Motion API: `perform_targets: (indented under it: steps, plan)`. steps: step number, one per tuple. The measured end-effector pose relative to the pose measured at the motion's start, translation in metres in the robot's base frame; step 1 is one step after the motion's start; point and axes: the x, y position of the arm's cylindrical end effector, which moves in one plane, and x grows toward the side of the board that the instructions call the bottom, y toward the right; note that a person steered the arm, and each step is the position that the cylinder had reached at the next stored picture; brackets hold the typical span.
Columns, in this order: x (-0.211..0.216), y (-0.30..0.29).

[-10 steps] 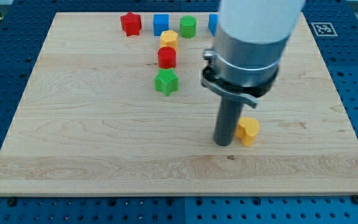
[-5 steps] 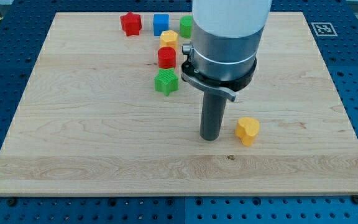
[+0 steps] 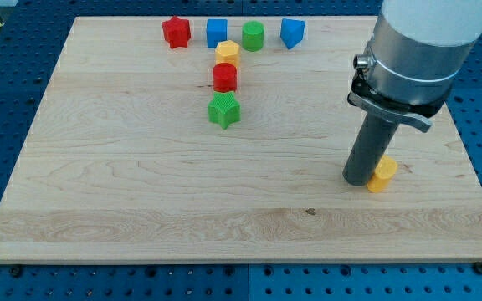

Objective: Move the yellow heart towards the bottom right side of the board

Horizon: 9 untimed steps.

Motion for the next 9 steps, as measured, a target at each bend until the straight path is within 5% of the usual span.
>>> perform_targets:
  steps: [9]
  plan:
    - [0.007, 0.096]
